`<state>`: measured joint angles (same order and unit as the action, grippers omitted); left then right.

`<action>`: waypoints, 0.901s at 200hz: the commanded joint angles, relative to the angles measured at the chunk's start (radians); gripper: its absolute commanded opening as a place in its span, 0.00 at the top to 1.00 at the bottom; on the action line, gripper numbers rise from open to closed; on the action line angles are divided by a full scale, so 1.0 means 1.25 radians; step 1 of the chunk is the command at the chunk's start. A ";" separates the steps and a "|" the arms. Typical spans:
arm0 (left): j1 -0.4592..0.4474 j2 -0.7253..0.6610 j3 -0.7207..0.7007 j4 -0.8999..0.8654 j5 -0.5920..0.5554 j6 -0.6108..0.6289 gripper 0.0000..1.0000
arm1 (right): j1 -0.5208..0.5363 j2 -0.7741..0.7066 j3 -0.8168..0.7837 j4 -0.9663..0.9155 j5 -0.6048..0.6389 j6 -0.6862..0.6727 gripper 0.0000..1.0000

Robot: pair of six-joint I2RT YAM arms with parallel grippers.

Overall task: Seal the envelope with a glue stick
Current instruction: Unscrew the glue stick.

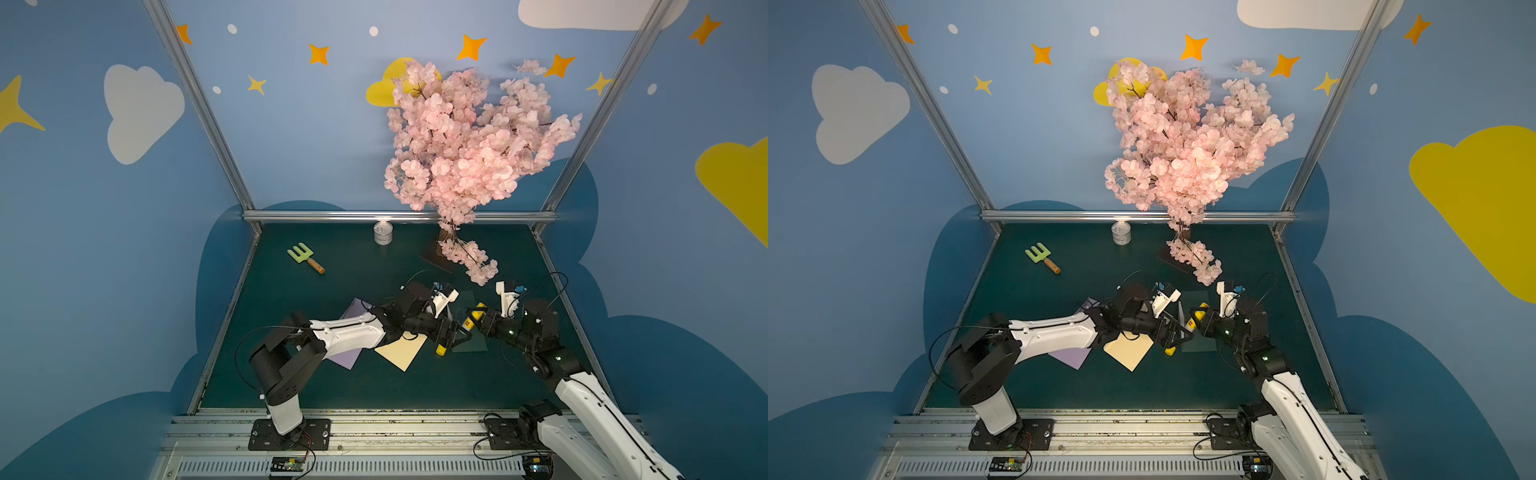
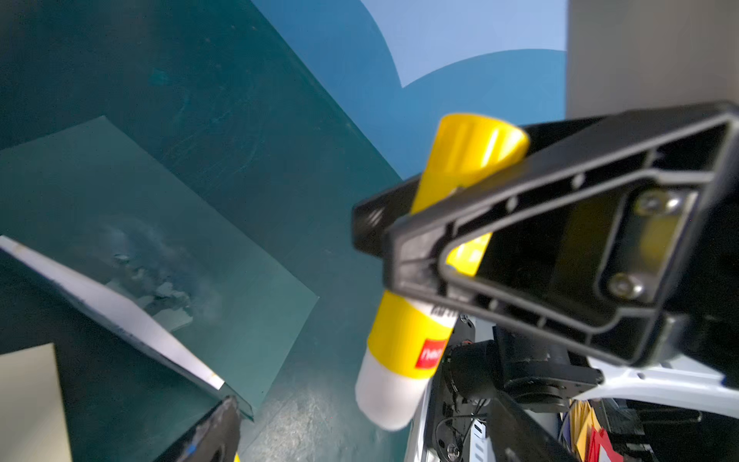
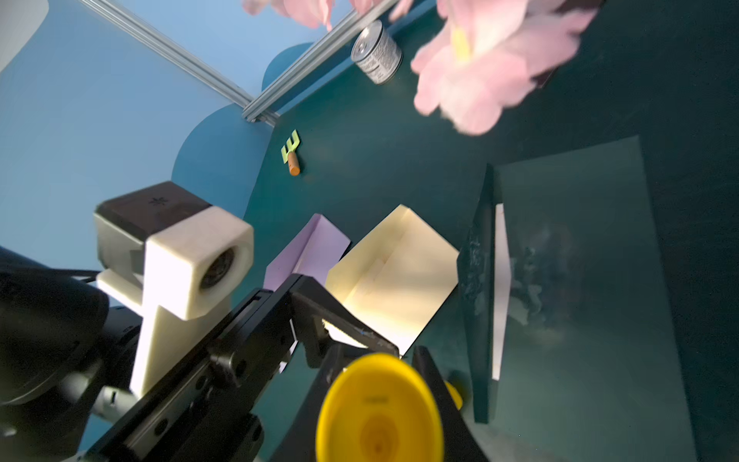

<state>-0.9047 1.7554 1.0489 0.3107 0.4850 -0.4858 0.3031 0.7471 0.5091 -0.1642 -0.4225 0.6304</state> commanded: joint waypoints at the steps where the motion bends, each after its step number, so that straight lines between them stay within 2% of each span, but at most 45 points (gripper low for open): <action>1: 0.001 -0.002 -0.002 0.070 0.058 0.005 0.04 | 0.005 -0.007 0.029 -0.047 -0.080 0.068 1.00; 40: -0.001 0.017 0.001 0.126 0.095 -0.038 0.05 | 0.006 -0.018 0.030 -0.044 -0.106 0.108 1.00; 65: -0.005 0.025 0.001 0.128 0.110 -0.049 0.13 | 0.008 -0.024 0.033 -0.046 -0.101 0.111 1.00; 90: -0.008 0.036 0.005 0.129 0.126 -0.059 0.32 | 0.008 -0.028 0.029 -0.040 -0.096 0.110 1.00; 119: -0.011 0.046 0.013 0.133 0.130 -0.066 0.64 | 0.011 -0.020 0.031 -0.031 -0.102 0.112 1.00; 138: -0.011 0.050 0.020 0.132 0.129 -0.069 0.80 | 0.011 -0.019 0.035 -0.034 -0.105 0.101 1.00; 141: -0.011 0.050 0.020 0.133 0.129 -0.070 0.83 | 0.011 -0.018 0.036 -0.034 -0.106 0.099 0.96; 157: -0.011 0.049 0.020 0.134 0.124 -0.075 0.97 | 0.007 -0.014 0.048 -0.046 -0.118 0.078 0.58; 168: -0.011 0.044 0.016 0.134 0.118 -0.080 0.98 | 0.003 -0.011 0.060 -0.063 -0.118 0.064 0.37; 180: -0.011 0.035 0.009 0.134 0.108 -0.084 0.98 | -0.007 -0.008 0.076 -0.080 -0.119 0.050 0.24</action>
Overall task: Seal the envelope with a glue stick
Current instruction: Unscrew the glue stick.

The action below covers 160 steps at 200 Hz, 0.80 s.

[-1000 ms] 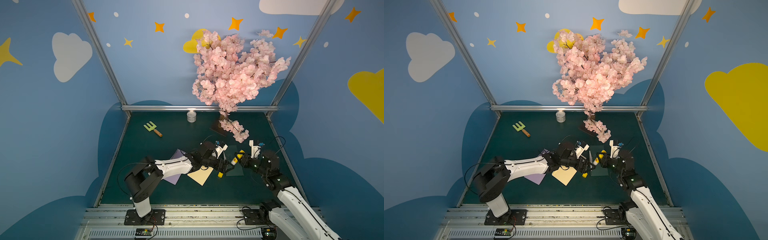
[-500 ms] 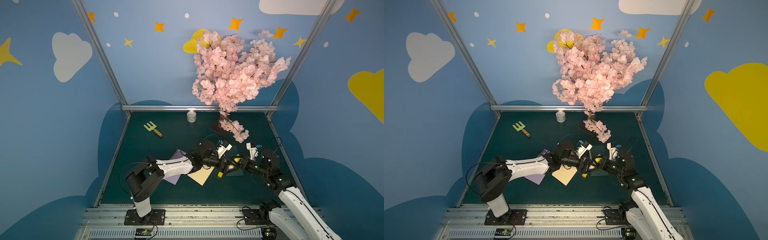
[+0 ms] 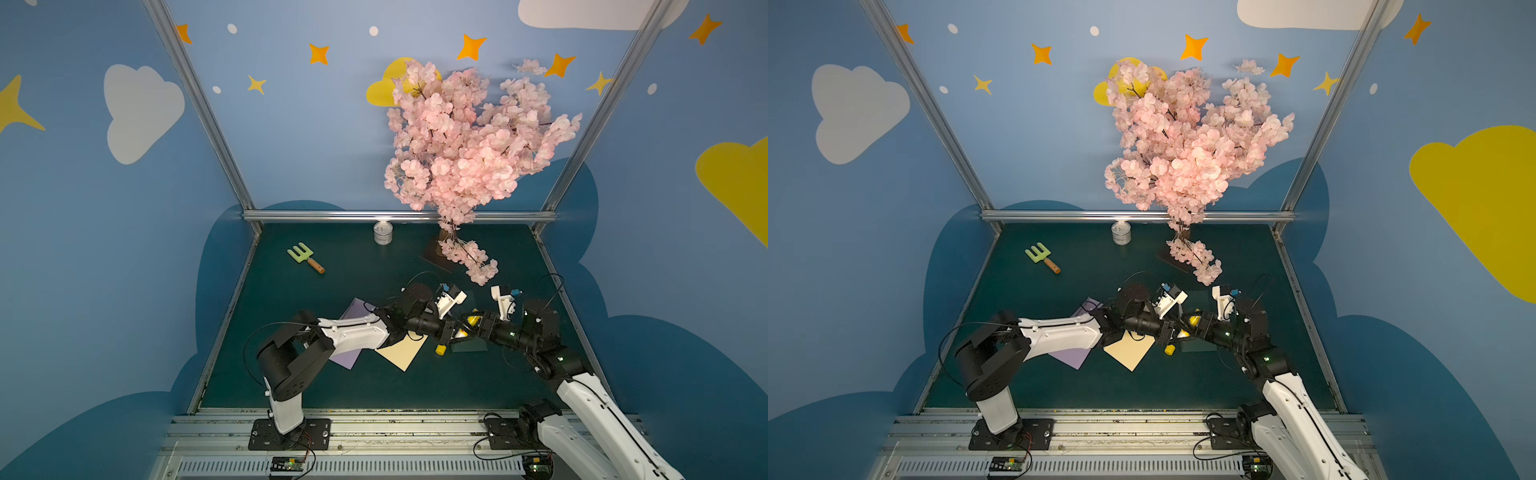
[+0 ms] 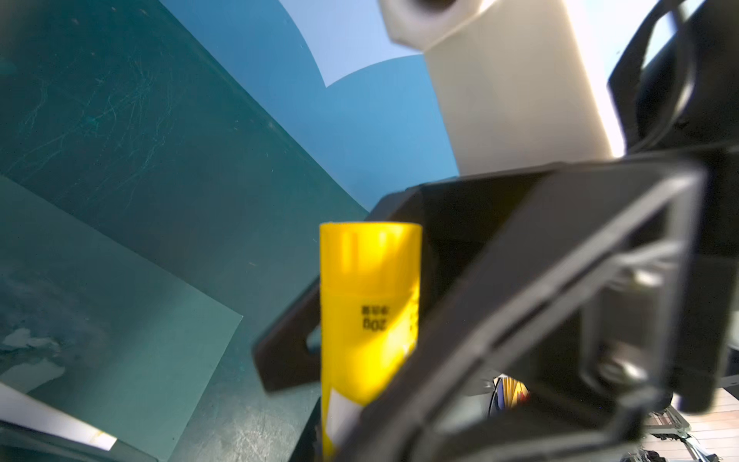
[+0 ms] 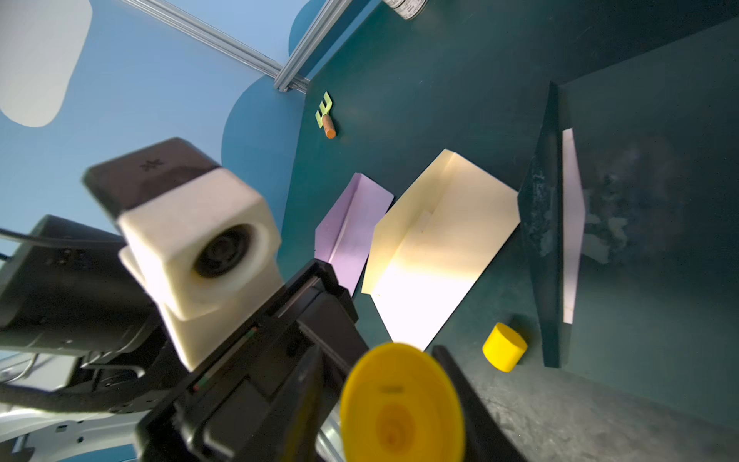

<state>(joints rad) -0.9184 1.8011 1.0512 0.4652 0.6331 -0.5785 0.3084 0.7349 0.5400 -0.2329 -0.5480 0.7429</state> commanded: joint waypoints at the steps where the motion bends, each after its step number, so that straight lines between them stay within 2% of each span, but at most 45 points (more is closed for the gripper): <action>1: 0.000 -0.003 0.006 0.011 -0.012 -0.009 0.98 | -0.012 0.002 0.053 -0.025 -0.018 -0.040 0.23; 20: 0.000 -0.021 -0.014 0.012 -0.026 -0.010 0.98 | -0.036 0.010 0.074 -0.030 -0.048 -0.052 0.17; 59: 0.000 -0.053 -0.049 0.034 -0.008 -0.022 0.98 | -0.097 0.053 0.094 -0.007 -0.201 -0.059 0.18; 86: 0.001 -0.087 -0.084 0.093 0.006 -0.042 0.98 | -0.130 0.041 0.068 0.049 -0.286 -0.027 0.20; 108: 0.000 -0.108 -0.098 0.128 0.024 -0.048 0.98 | -0.148 0.045 0.037 0.145 -0.352 0.034 0.27; 125: 0.001 -0.120 -0.116 0.170 0.025 -0.060 0.97 | -0.151 0.044 0.017 0.206 -0.377 0.071 0.41; 160: 0.001 -0.133 -0.129 0.208 0.027 -0.080 0.98 | -0.150 0.041 0.005 0.259 -0.408 0.099 0.44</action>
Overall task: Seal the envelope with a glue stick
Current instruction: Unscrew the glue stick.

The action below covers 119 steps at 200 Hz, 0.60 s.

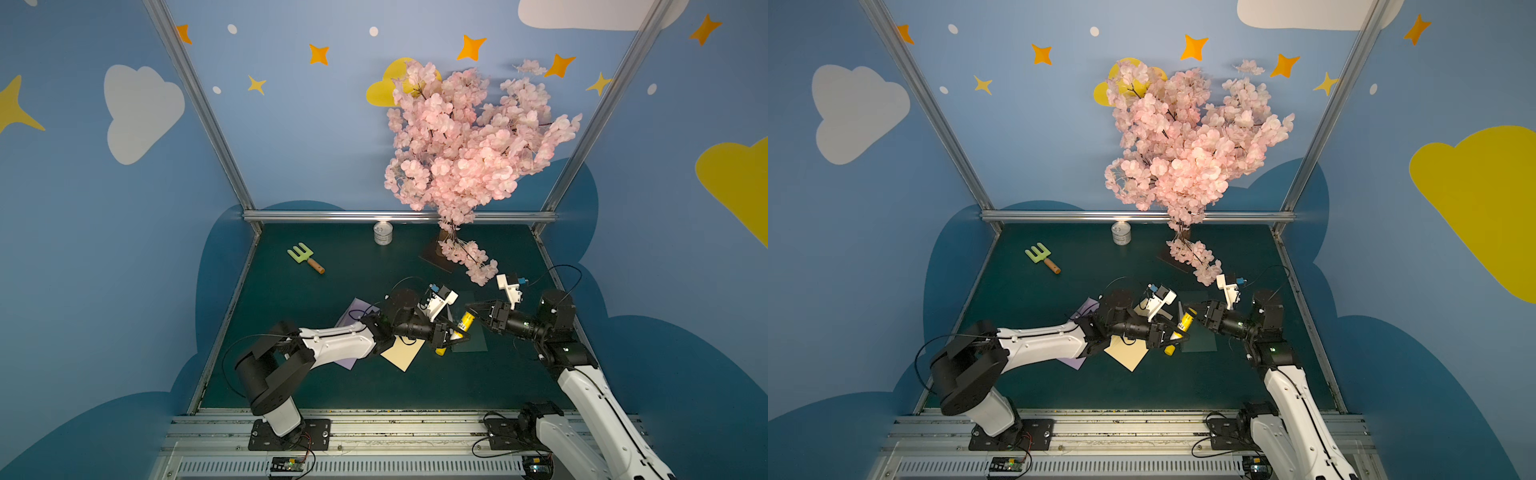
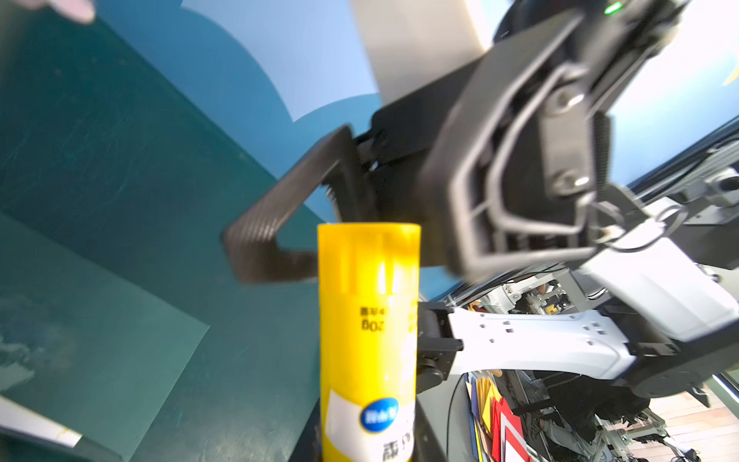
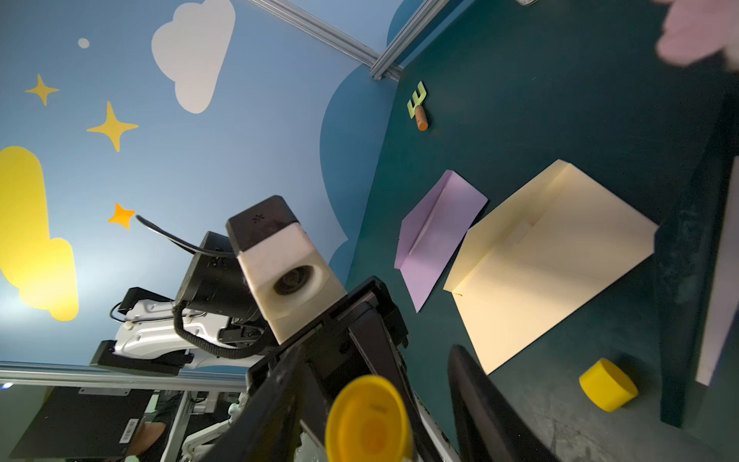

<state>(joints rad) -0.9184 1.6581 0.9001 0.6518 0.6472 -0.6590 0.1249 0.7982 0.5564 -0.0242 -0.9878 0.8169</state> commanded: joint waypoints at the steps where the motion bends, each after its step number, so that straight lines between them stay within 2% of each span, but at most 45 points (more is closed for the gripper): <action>1: 0.001 -0.018 -0.008 0.059 0.016 -0.015 0.98 | -0.004 -0.010 -0.009 0.093 -0.056 0.040 0.44; 17: 0.001 -0.018 -0.009 0.067 0.018 -0.020 0.98 | -0.004 -0.012 -0.014 0.110 -0.059 0.053 0.53; 31: 0.001 -0.017 -0.009 0.073 0.023 -0.024 0.98 | -0.004 -0.008 -0.016 0.124 -0.063 0.062 0.65; 49: 0.000 -0.017 -0.011 0.077 0.030 -0.029 0.98 | -0.004 -0.005 -0.019 0.138 -0.066 0.068 0.73; 90: -0.002 -0.019 -0.013 0.078 0.034 -0.031 0.97 | -0.010 -0.001 -0.004 0.073 -0.050 0.020 0.74; 119: -0.007 -0.012 -0.010 0.078 0.041 -0.031 0.98 | -0.015 0.016 0.005 0.039 -0.047 0.001 0.67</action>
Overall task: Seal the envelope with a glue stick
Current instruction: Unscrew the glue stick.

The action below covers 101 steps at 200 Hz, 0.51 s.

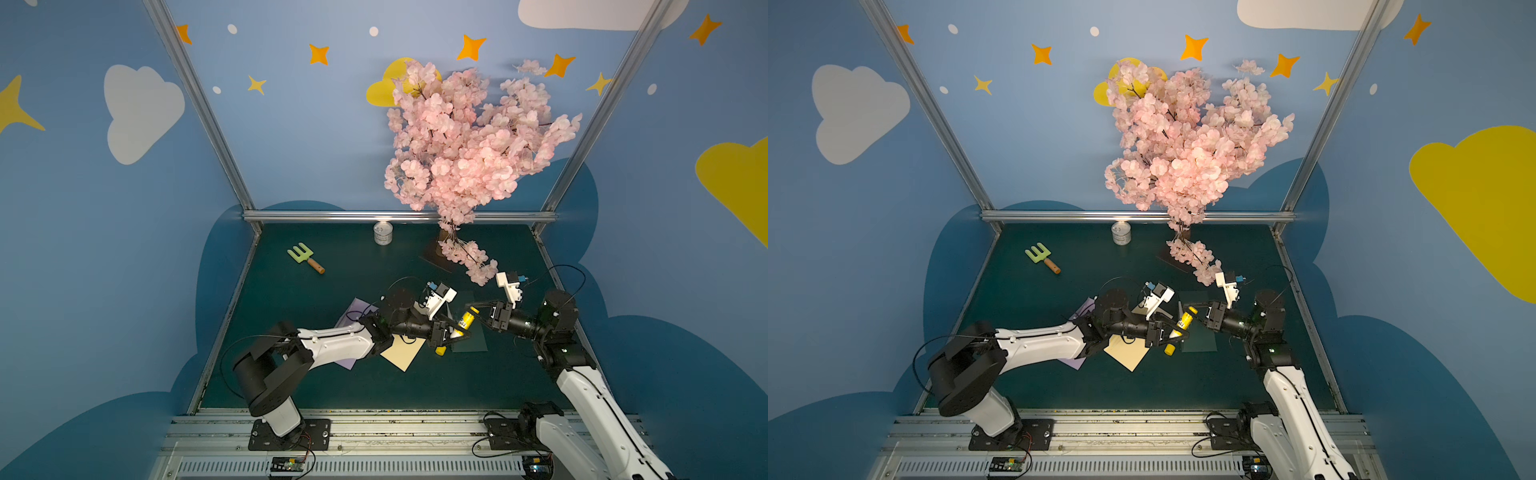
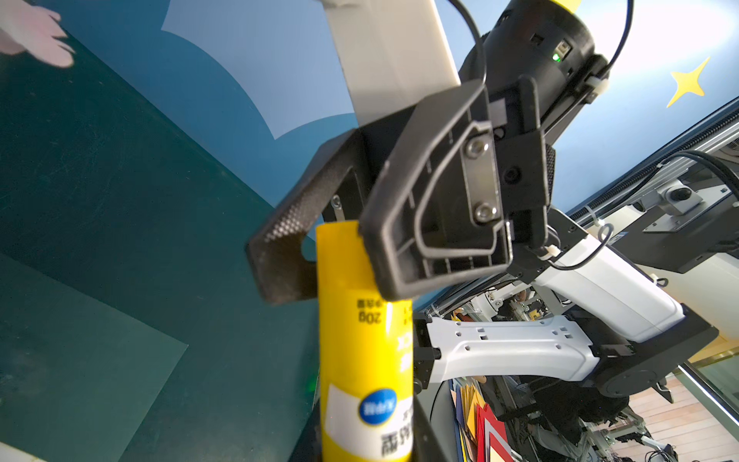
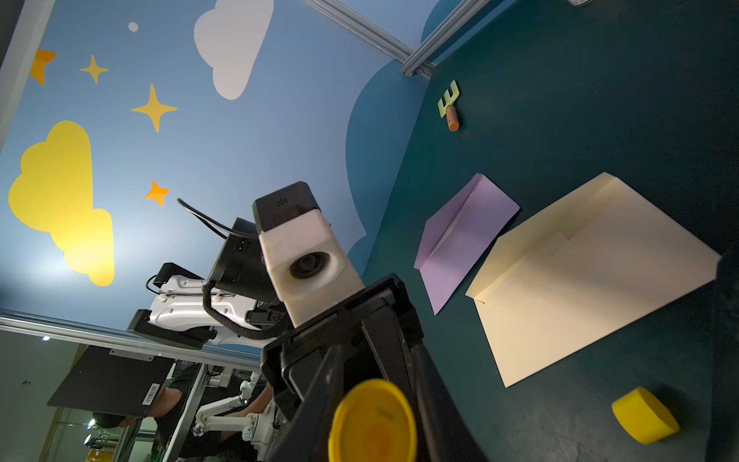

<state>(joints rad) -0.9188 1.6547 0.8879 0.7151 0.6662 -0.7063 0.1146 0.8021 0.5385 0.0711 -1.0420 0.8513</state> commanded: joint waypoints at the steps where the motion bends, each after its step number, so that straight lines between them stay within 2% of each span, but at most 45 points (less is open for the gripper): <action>1: -0.006 -0.008 -0.001 0.027 0.025 0.007 0.98 | -0.007 0.013 0.020 -0.038 -0.003 -0.027 0.66; 80: -0.009 0.005 -0.004 0.014 0.020 0.007 0.98 | -0.017 0.026 0.039 -0.040 -0.016 -0.034 0.60; 101: -0.009 0.007 -0.010 0.023 0.014 0.003 0.97 | -0.019 0.024 0.044 -0.043 -0.019 -0.038 0.56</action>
<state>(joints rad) -0.9234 1.6550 0.8875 0.7048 0.6659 -0.7074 0.0994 0.8318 0.5564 0.0334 -1.0576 0.8280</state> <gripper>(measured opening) 0.256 0.413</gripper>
